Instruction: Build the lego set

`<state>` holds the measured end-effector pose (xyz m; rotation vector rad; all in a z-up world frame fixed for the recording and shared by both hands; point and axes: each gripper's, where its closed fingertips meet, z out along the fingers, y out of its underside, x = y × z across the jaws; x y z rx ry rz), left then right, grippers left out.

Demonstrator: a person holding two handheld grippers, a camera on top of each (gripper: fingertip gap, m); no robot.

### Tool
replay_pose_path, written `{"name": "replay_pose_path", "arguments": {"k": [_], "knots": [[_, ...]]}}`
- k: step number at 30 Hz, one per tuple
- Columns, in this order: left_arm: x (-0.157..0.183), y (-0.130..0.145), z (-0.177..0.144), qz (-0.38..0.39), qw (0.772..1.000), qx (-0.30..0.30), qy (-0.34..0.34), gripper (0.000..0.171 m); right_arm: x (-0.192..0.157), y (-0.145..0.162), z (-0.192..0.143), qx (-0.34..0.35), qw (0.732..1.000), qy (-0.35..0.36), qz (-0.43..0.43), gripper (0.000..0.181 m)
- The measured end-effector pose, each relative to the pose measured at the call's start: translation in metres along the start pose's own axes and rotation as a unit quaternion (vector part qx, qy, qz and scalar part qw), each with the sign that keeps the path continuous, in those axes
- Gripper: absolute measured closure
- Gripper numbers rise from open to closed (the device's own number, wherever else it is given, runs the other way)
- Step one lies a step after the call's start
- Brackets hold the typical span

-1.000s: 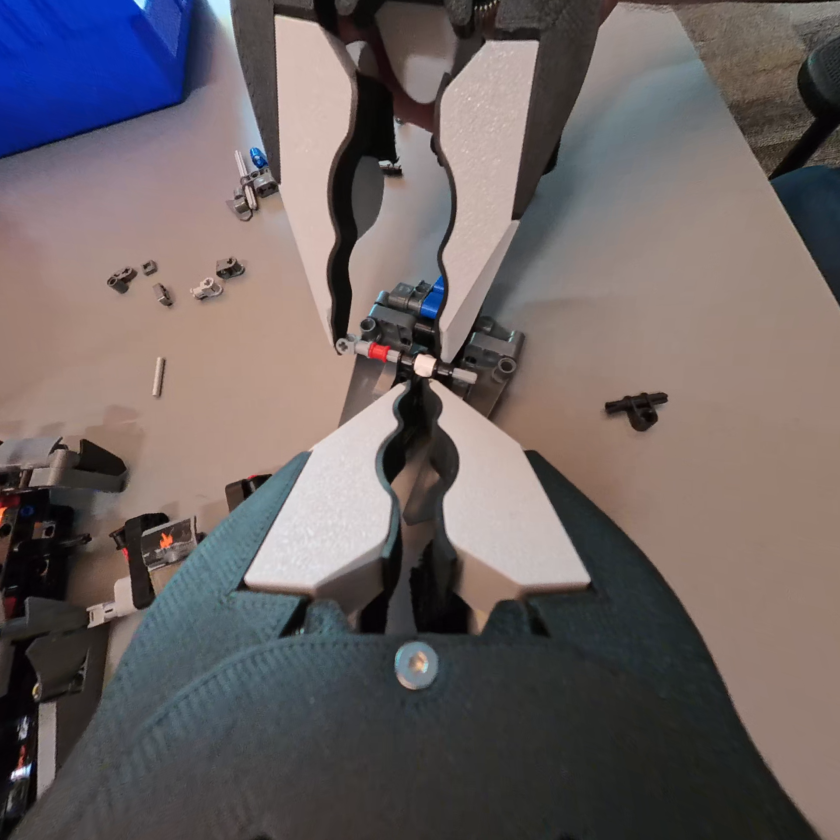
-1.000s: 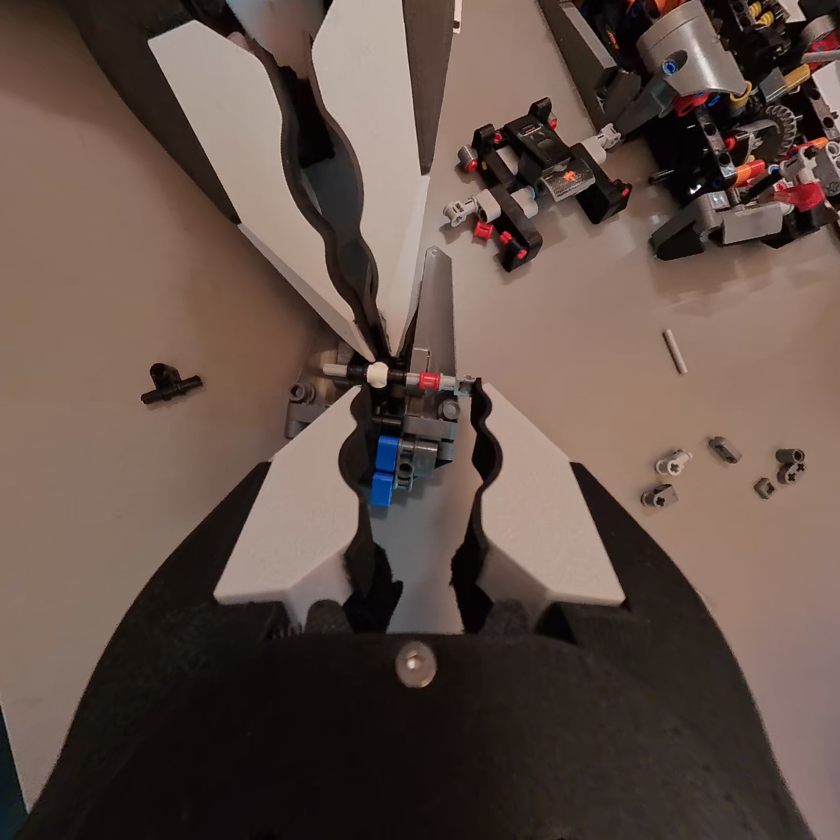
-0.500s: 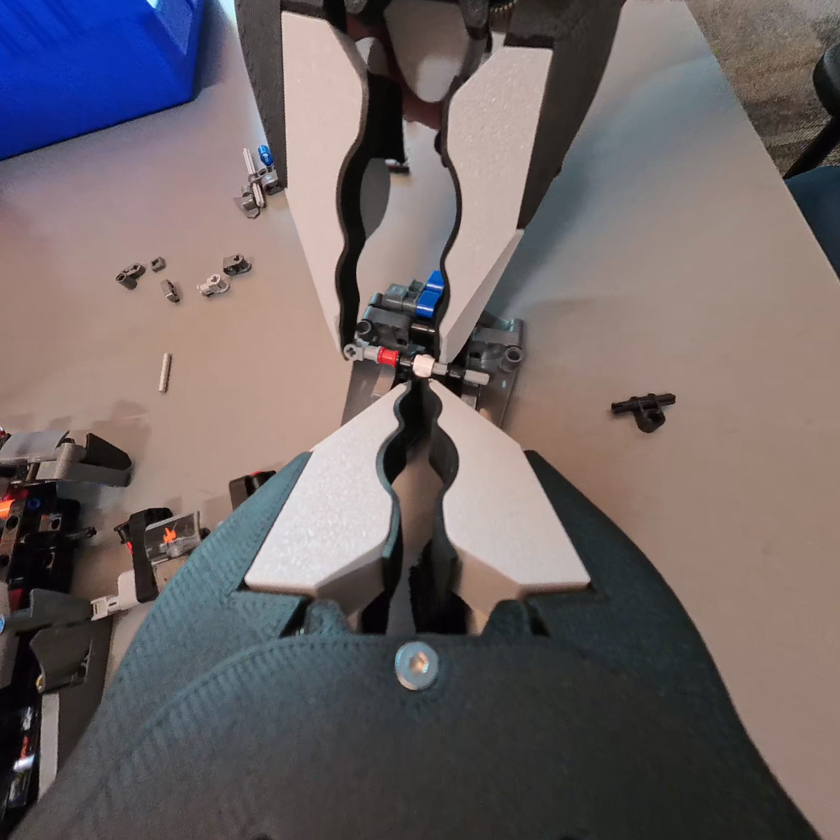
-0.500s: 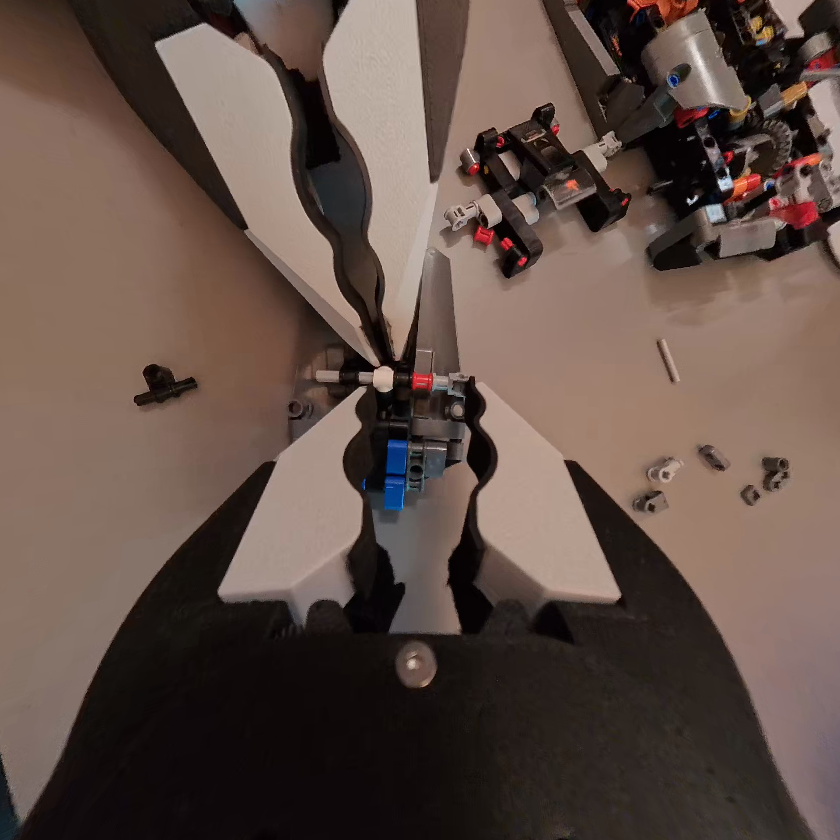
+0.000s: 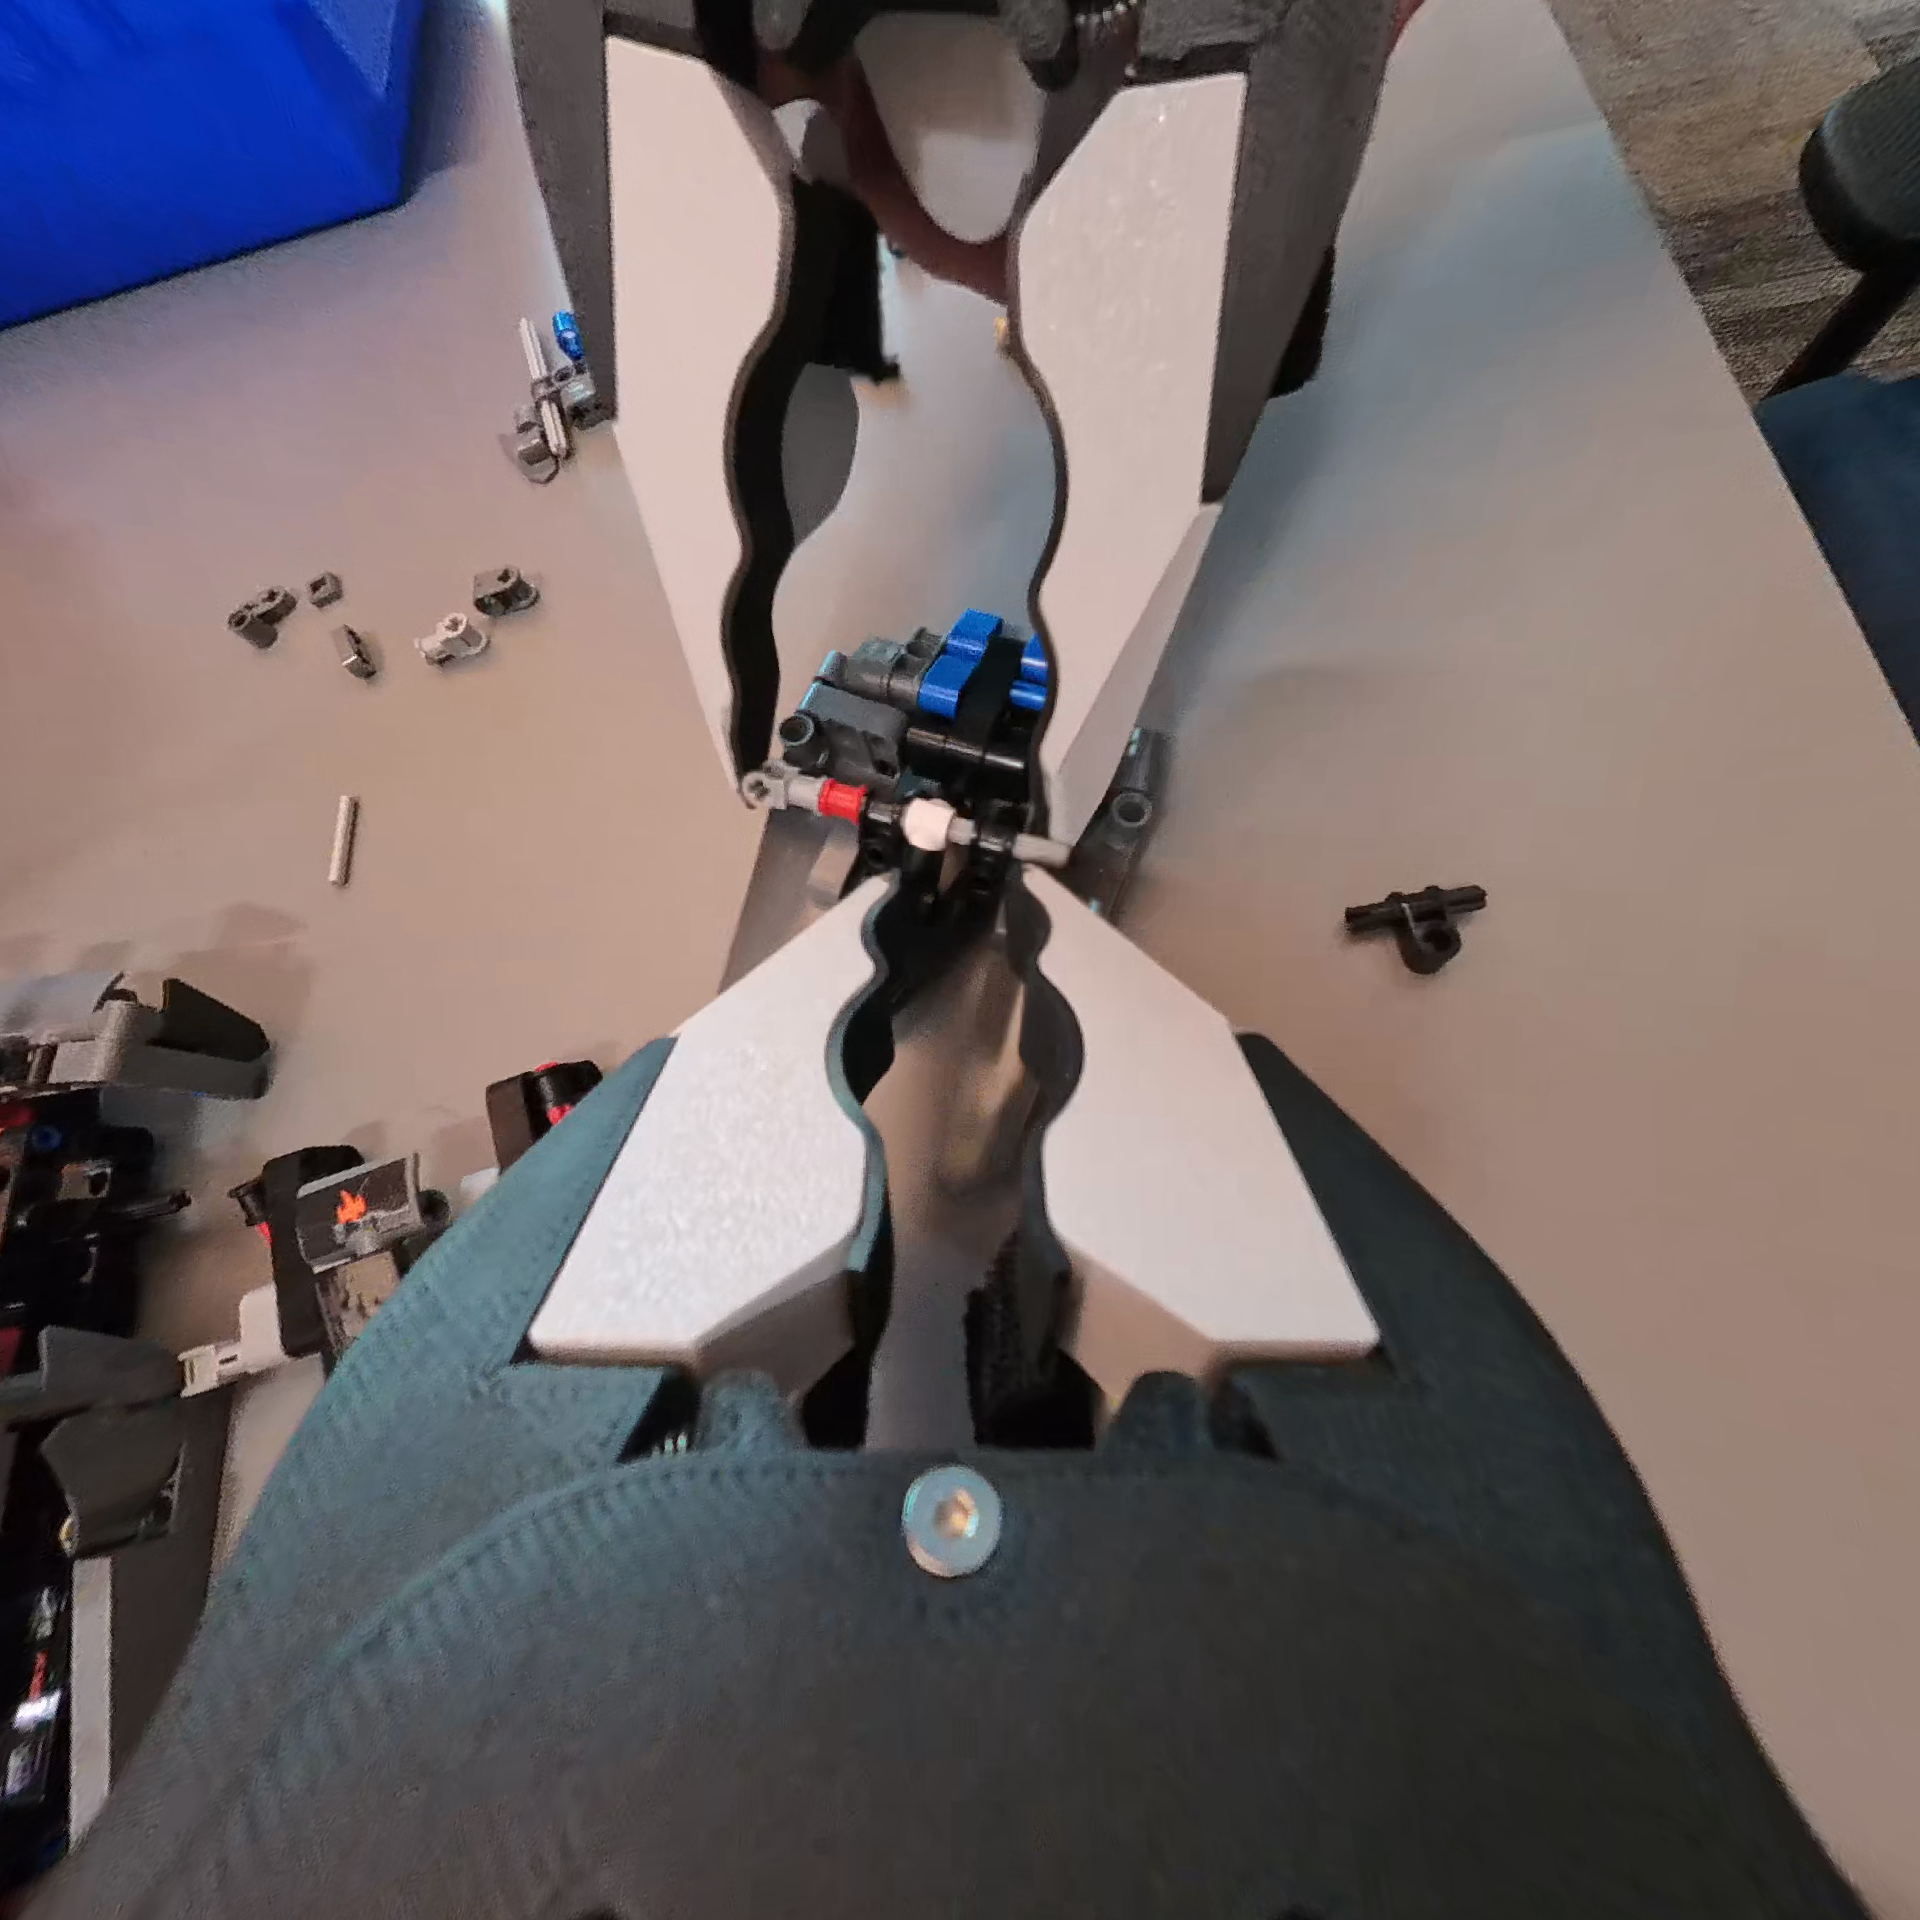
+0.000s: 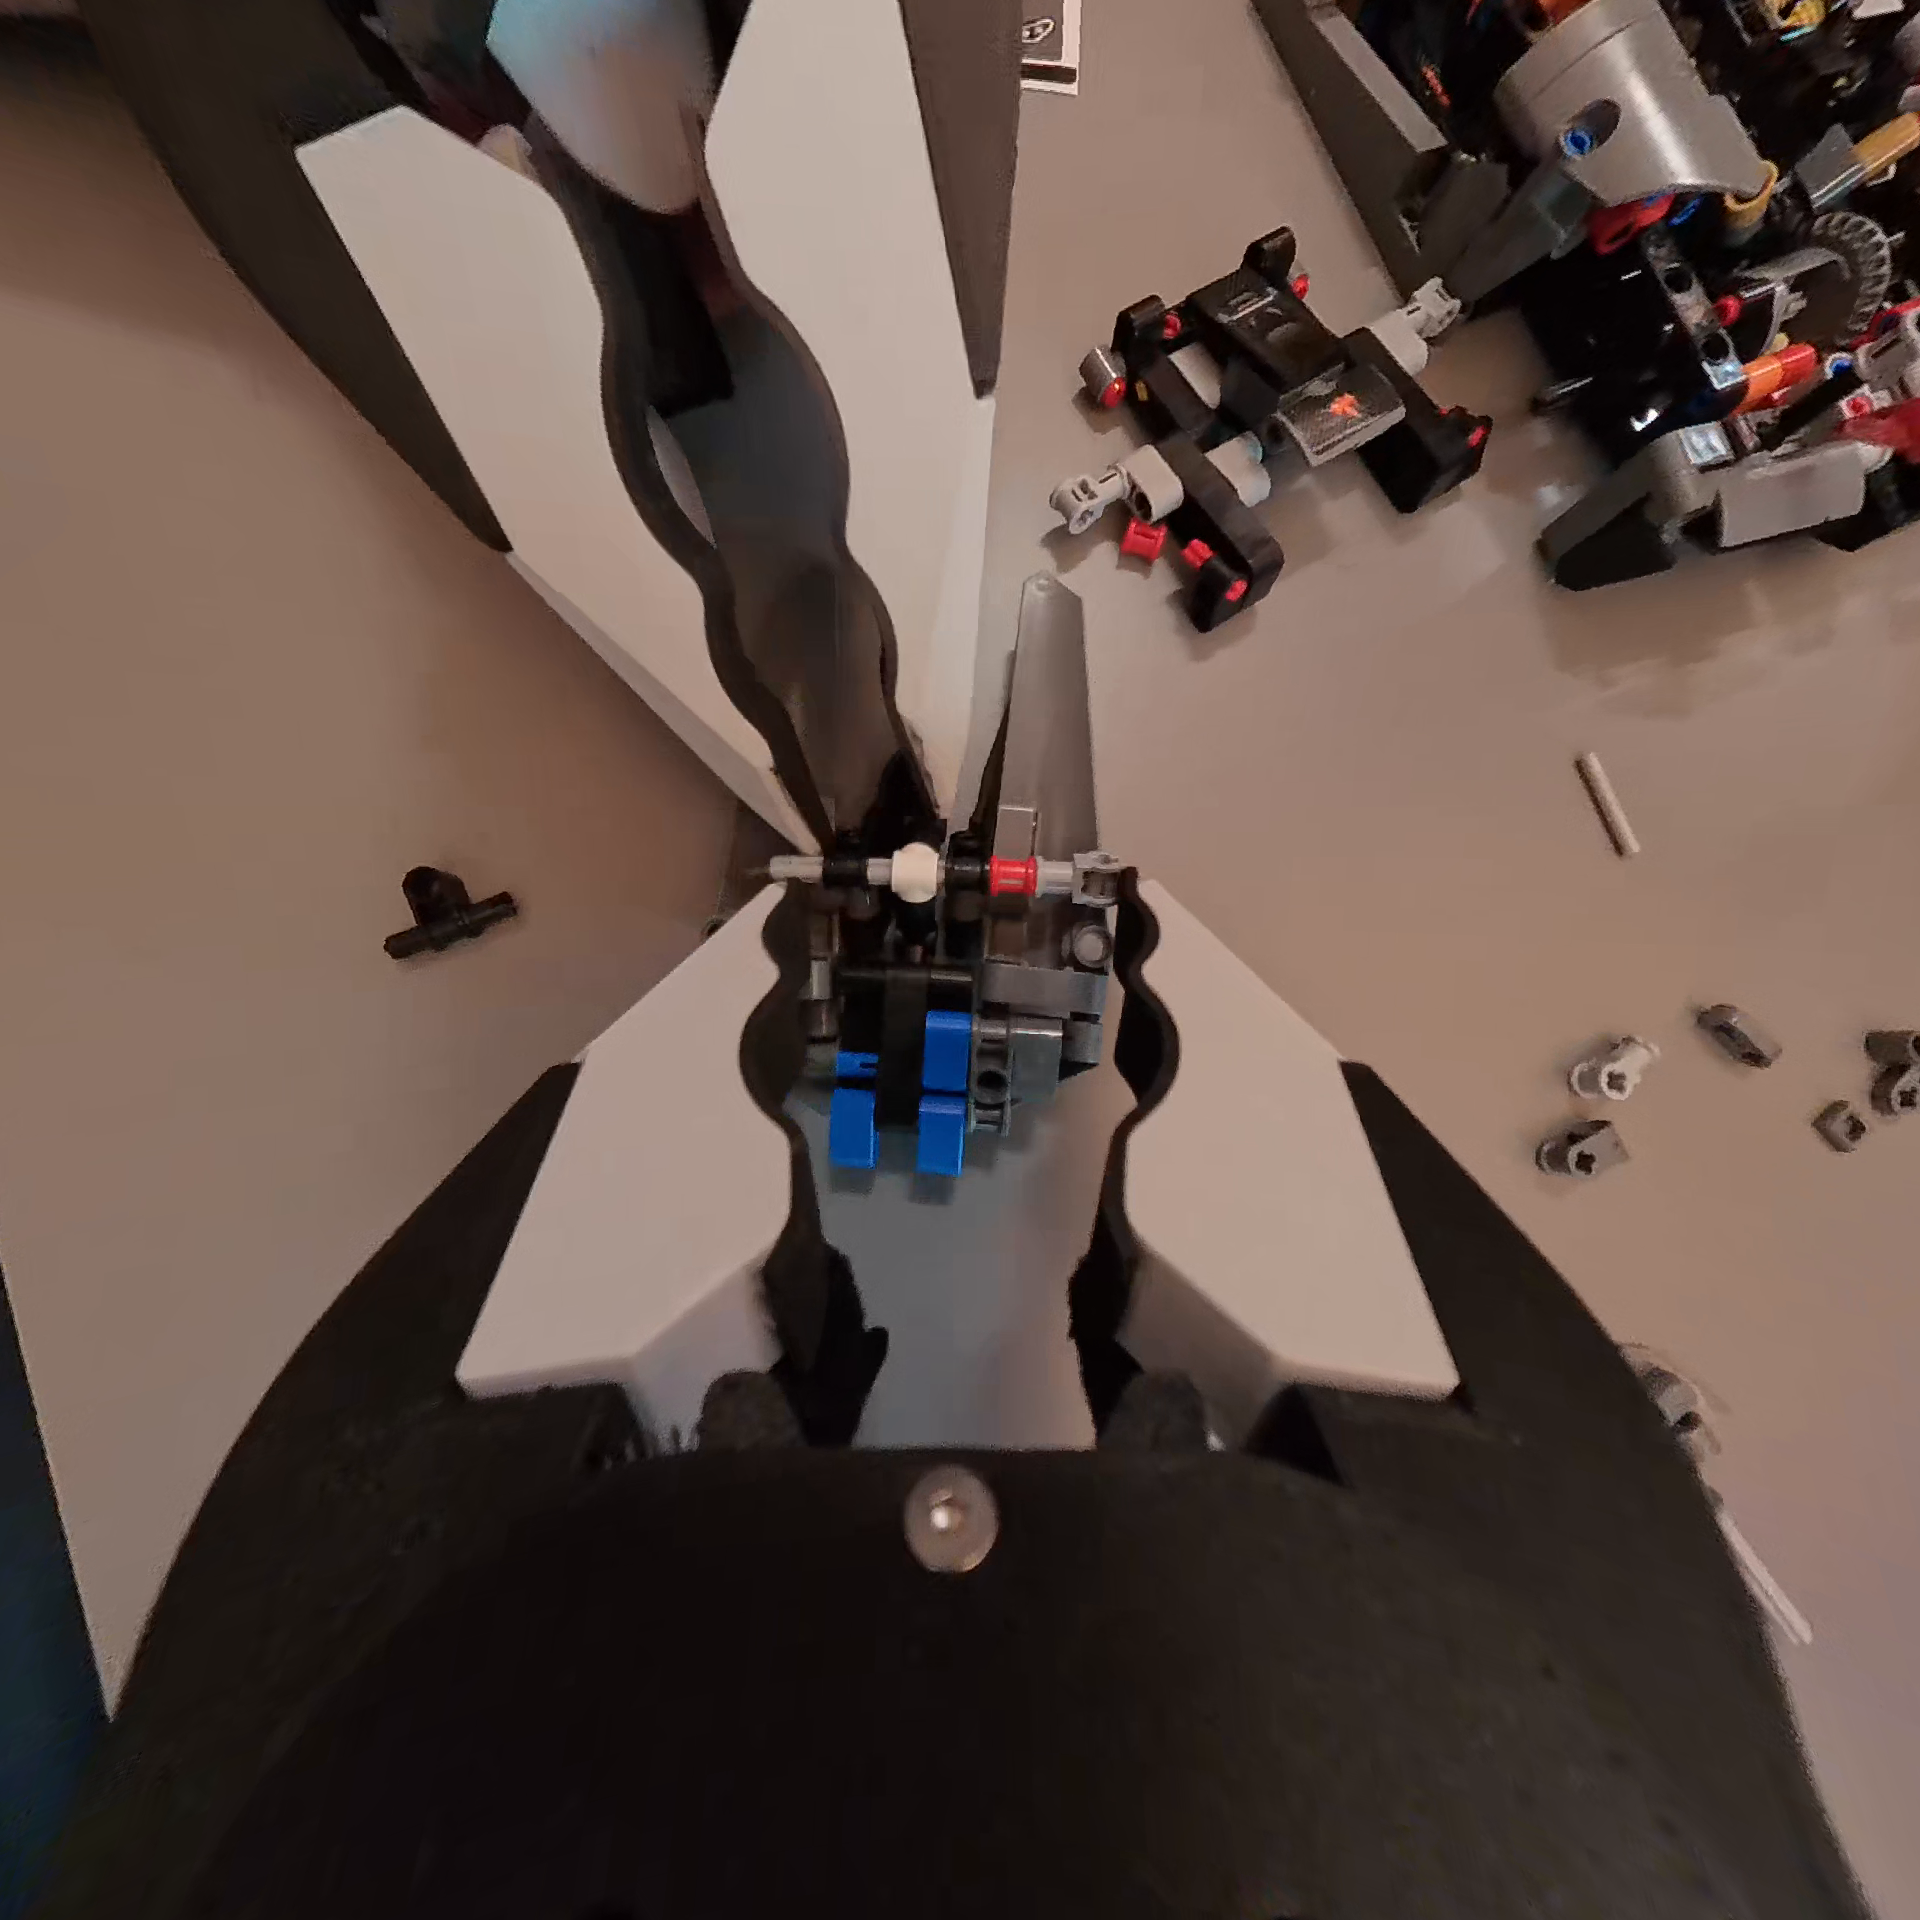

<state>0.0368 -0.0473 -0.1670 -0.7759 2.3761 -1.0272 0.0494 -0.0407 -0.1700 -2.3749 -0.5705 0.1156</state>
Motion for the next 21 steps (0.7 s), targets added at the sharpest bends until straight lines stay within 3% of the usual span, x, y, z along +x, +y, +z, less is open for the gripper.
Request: {"name": "replay_pose_path", "arguments": {"k": [21], "knots": [[0.0001,-0.0037,0.0041,-0.017,0.999,0.015,0.036,0.153,0.0014,0.0029,-0.0035,-0.015,0.997,-0.073,0.003,0.129]]}}
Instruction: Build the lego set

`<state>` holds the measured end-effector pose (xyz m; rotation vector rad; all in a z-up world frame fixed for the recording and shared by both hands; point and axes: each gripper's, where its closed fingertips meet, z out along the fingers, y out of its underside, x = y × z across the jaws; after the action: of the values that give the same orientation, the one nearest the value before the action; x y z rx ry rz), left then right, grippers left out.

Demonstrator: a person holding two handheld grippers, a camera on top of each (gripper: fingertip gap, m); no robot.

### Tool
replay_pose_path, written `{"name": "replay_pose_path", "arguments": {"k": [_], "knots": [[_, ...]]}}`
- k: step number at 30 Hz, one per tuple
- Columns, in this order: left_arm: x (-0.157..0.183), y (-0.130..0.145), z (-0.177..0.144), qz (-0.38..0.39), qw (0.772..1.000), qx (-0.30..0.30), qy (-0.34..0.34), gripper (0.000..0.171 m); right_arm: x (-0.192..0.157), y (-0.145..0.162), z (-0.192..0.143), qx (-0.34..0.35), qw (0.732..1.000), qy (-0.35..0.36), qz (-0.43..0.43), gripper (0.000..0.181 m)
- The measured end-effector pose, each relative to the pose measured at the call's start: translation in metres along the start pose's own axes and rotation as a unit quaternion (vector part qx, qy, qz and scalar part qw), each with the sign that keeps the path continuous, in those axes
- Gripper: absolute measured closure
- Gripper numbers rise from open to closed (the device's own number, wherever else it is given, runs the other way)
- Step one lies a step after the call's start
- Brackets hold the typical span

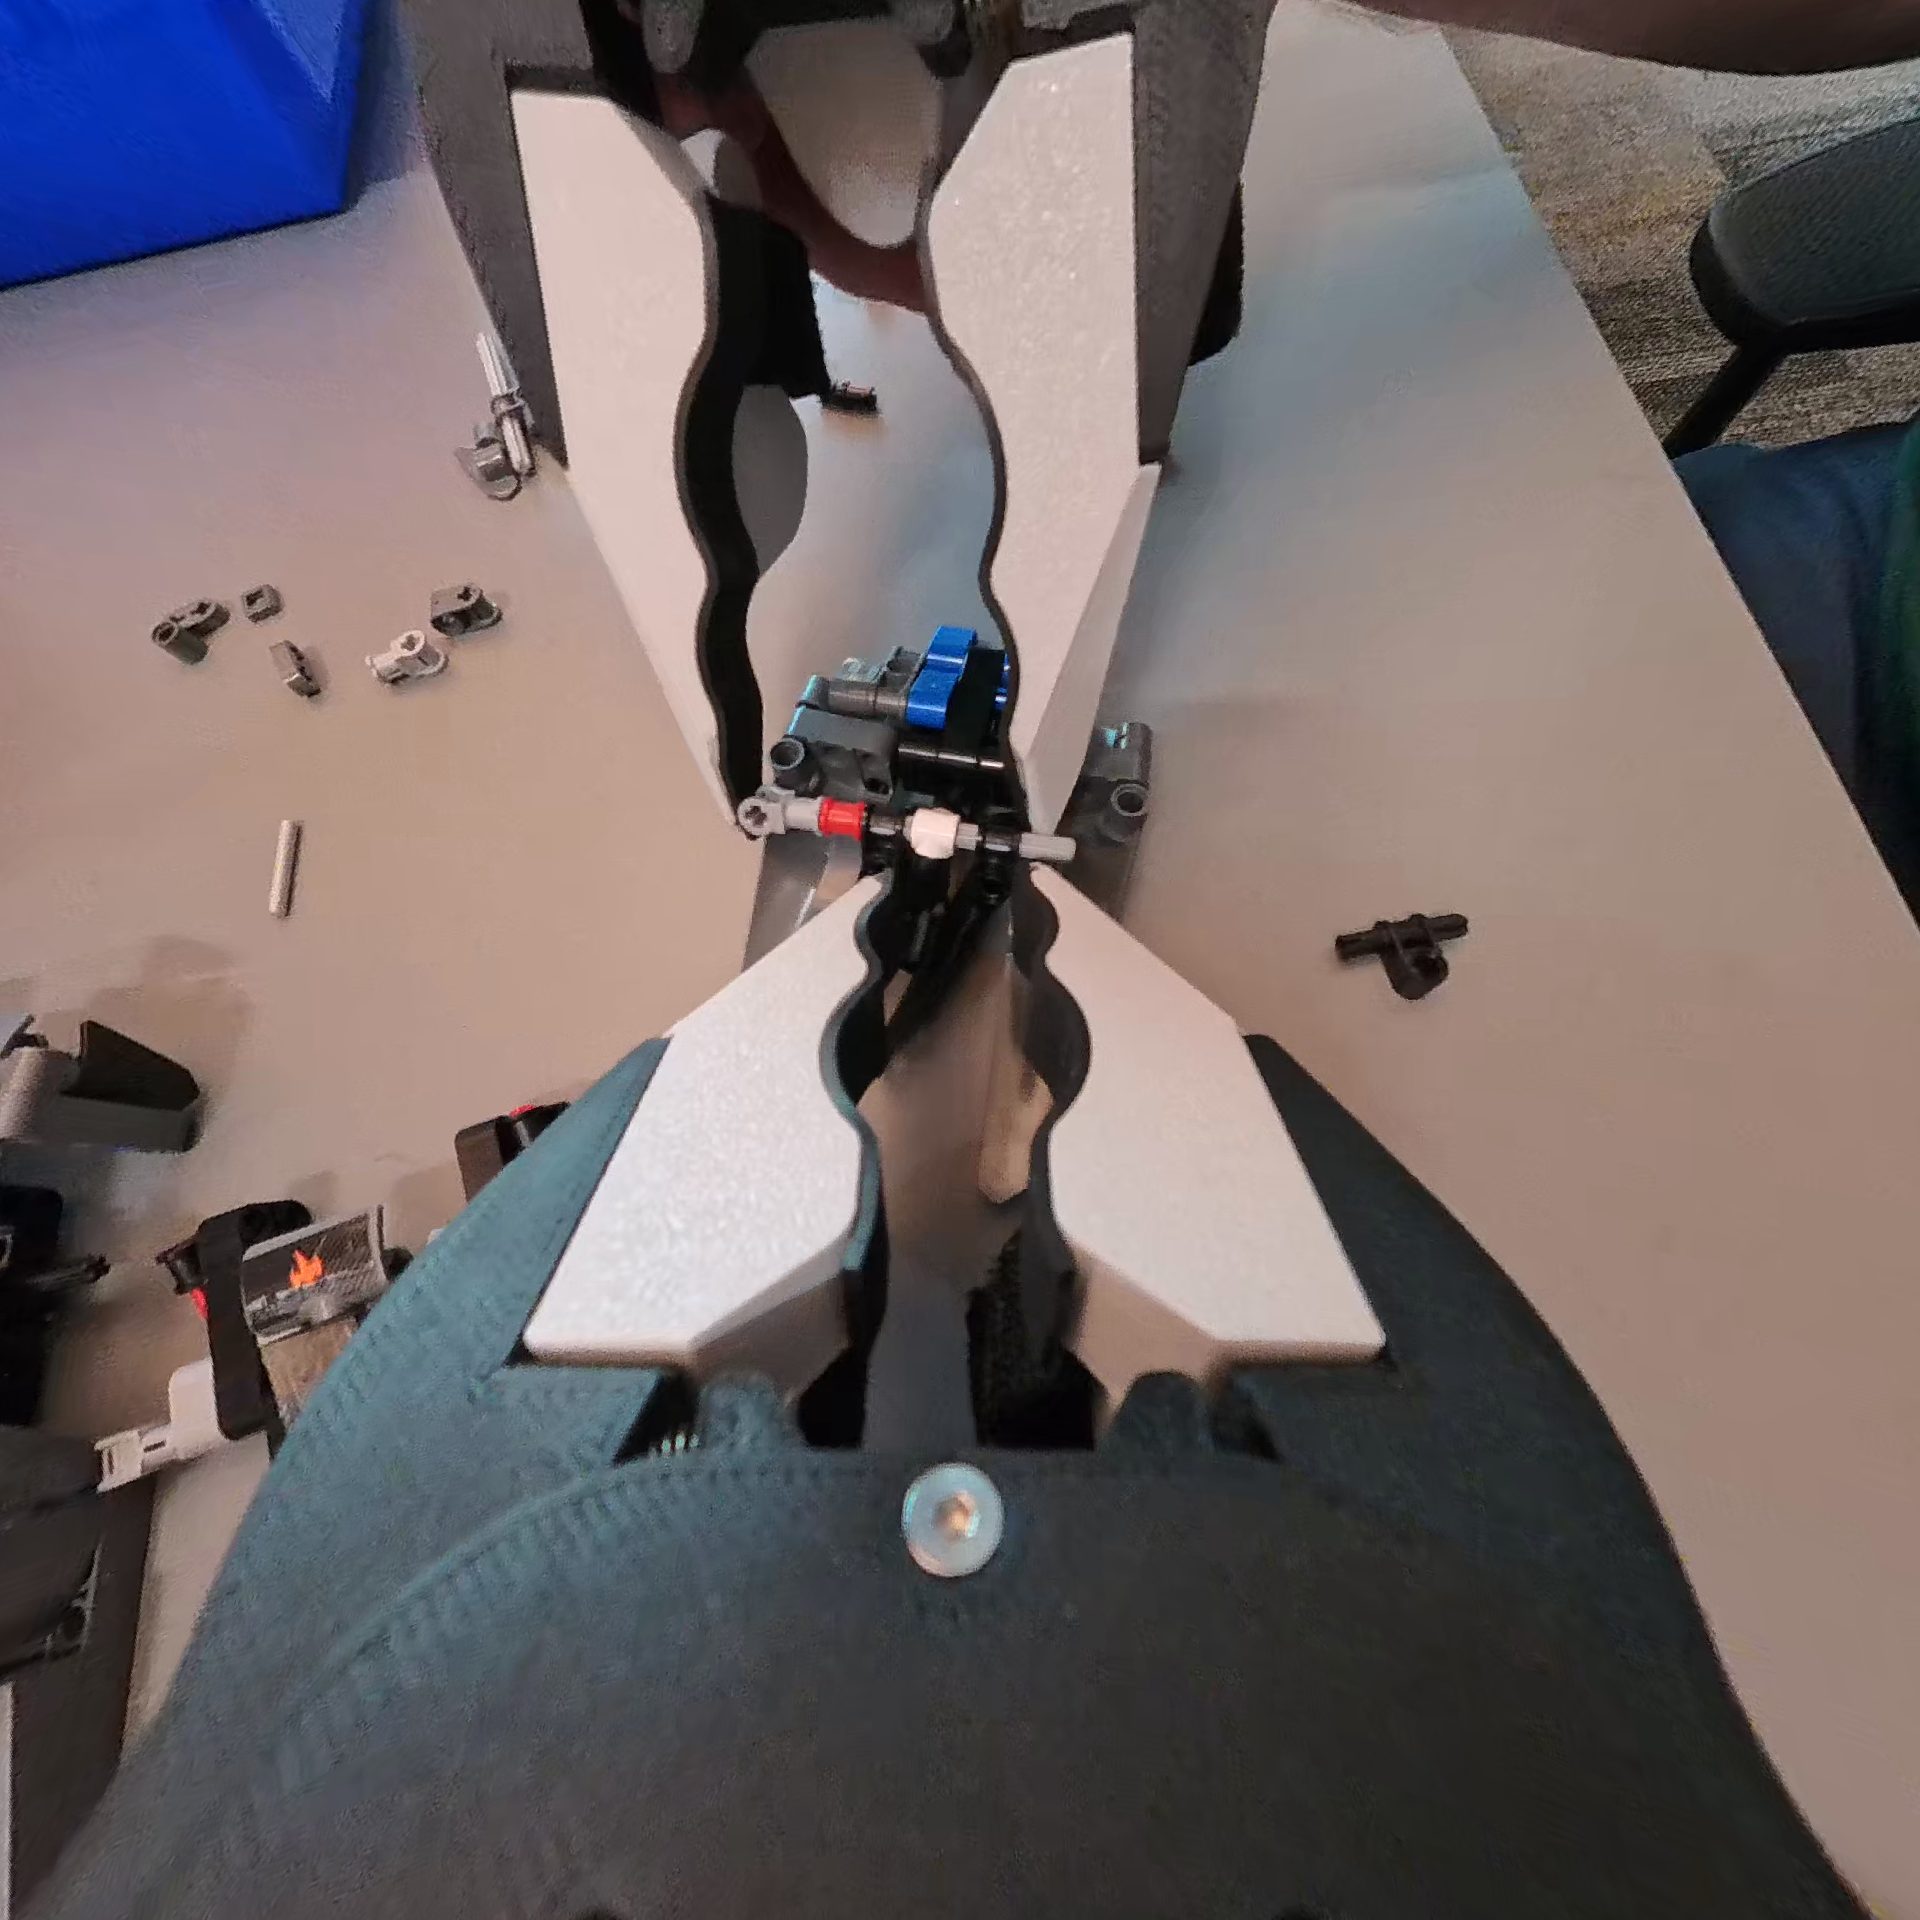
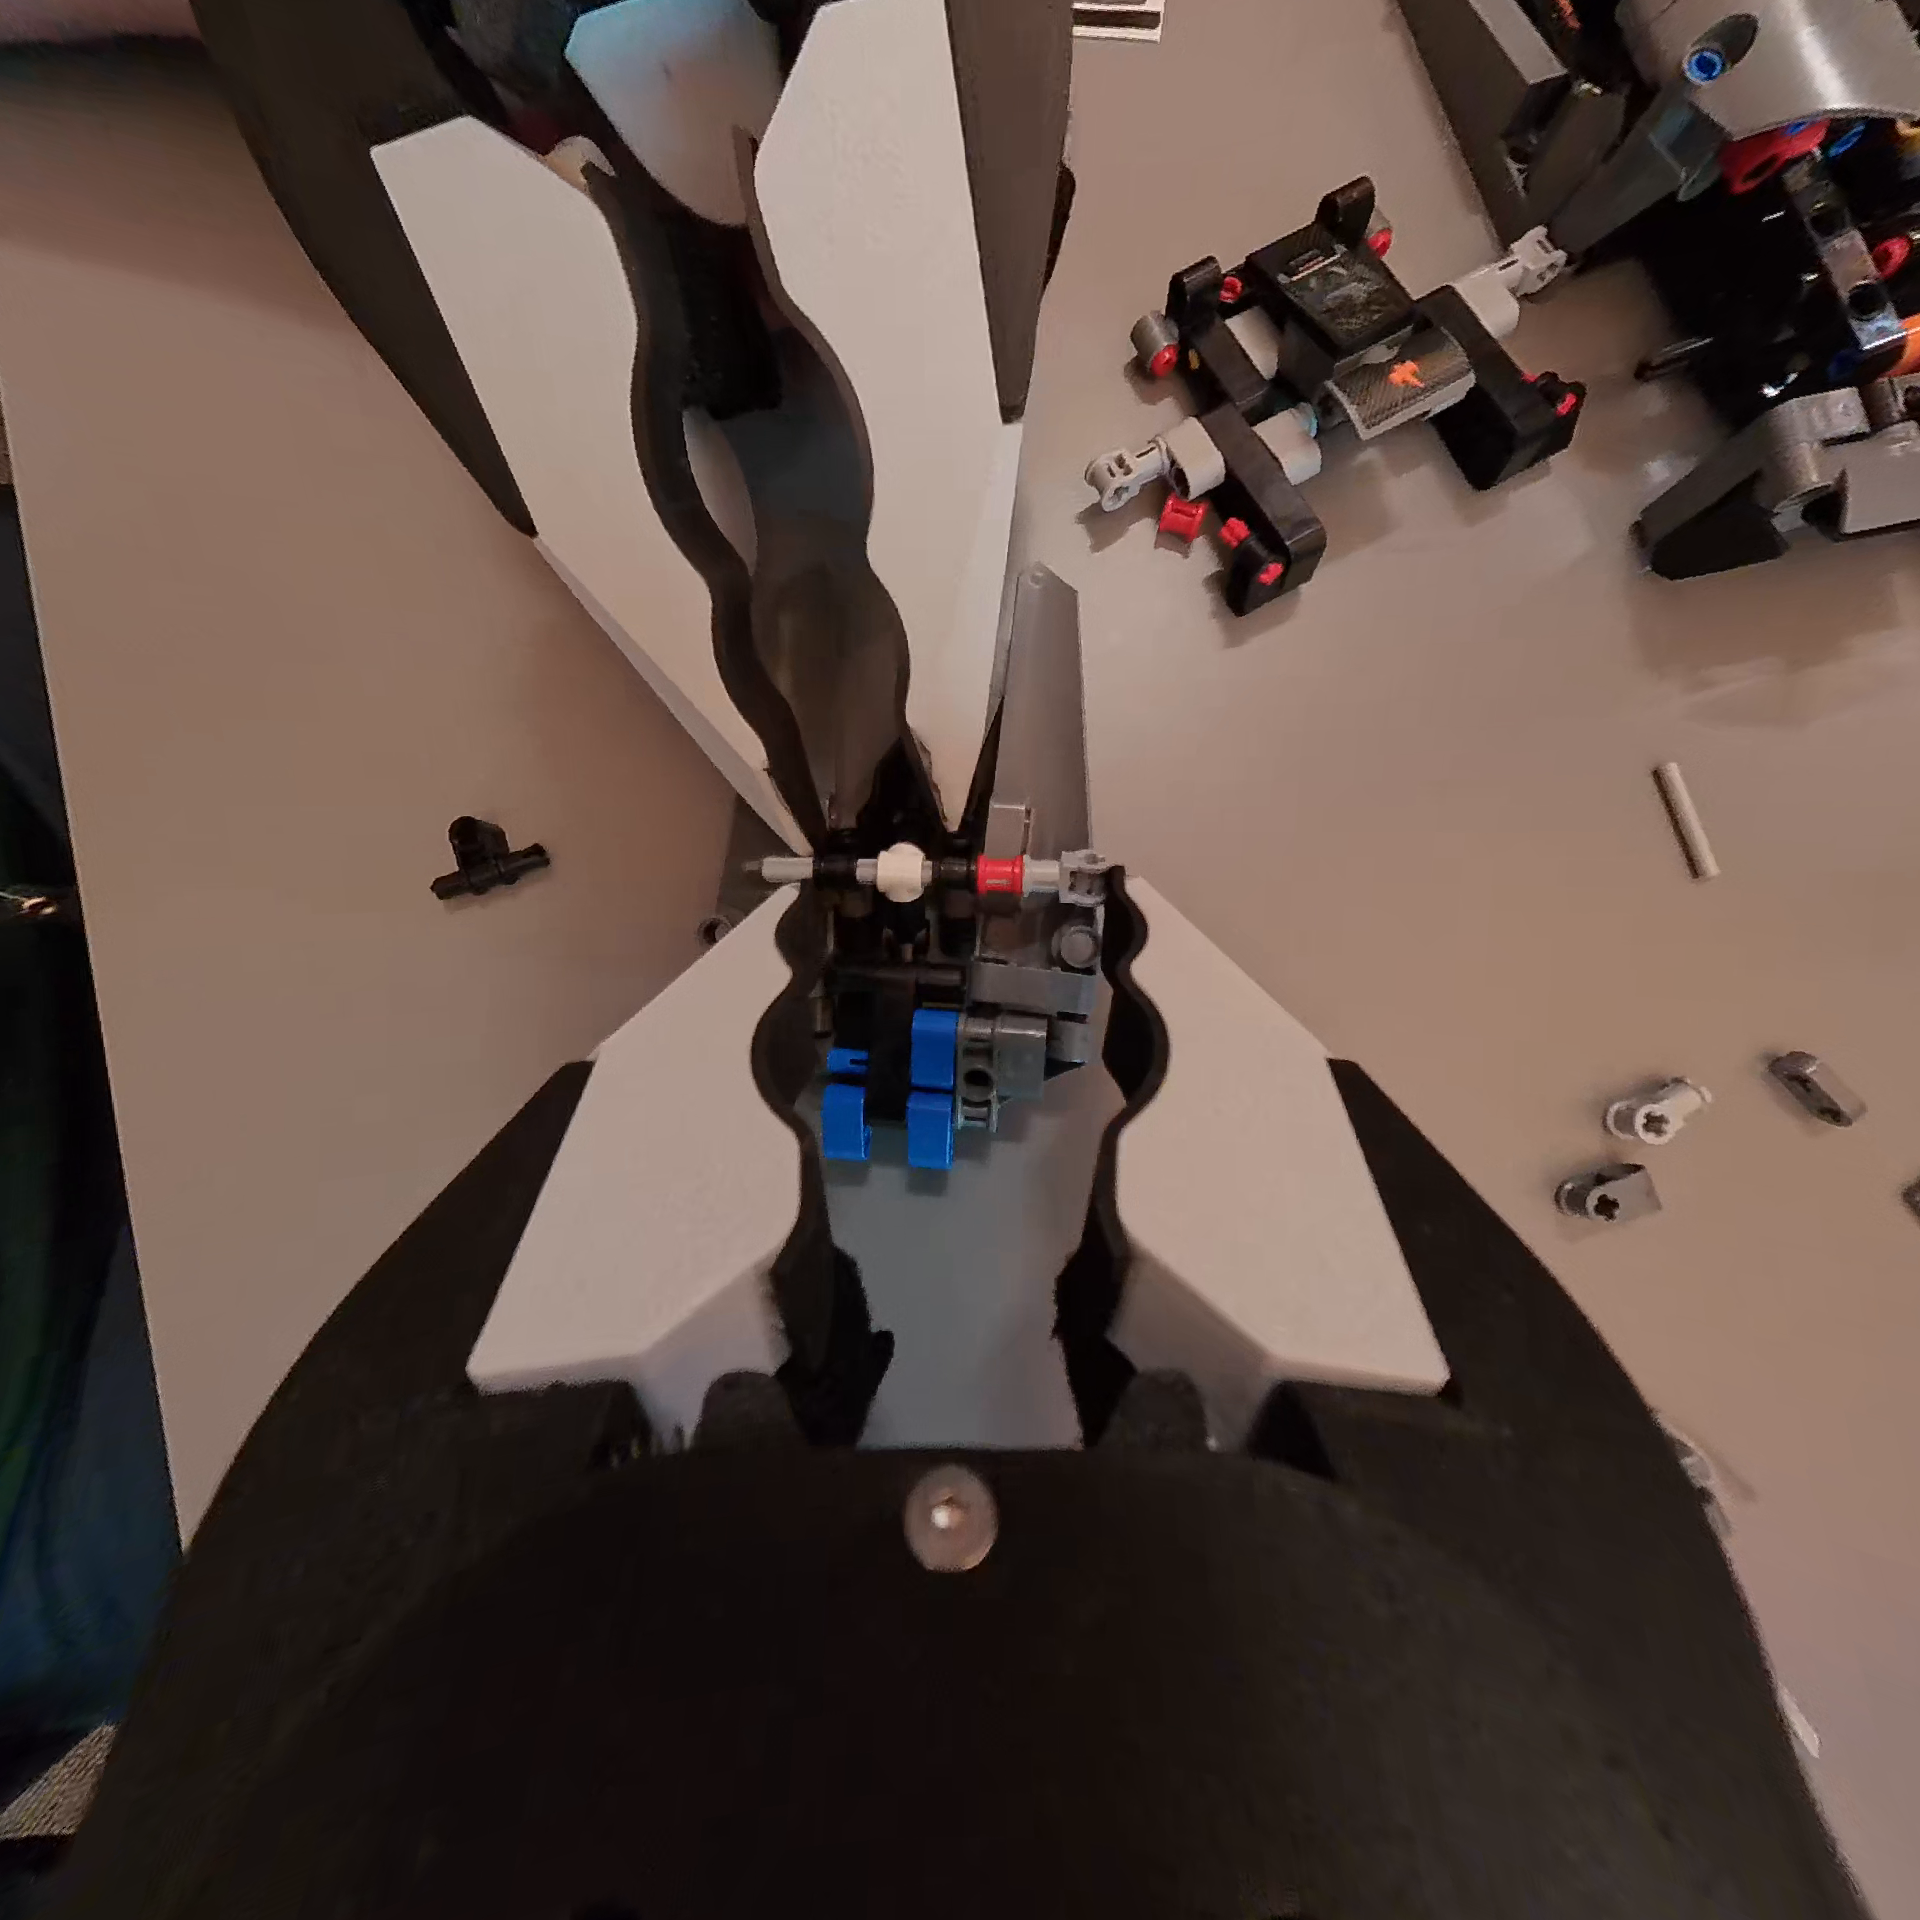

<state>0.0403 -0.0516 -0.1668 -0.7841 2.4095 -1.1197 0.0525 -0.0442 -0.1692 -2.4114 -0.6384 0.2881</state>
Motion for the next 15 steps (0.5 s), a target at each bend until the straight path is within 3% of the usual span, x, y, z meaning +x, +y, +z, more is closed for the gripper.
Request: {"name": "replay_pose_path", "arguments": {"k": [15], "knots": [[-0.0013,0.0011,0.0002,0.012,1.0,-0.005,-0.004,0.158,0.0008,0.0003,0.0014,-0.004,1.0,0.021,-0.013,0.137]]}}
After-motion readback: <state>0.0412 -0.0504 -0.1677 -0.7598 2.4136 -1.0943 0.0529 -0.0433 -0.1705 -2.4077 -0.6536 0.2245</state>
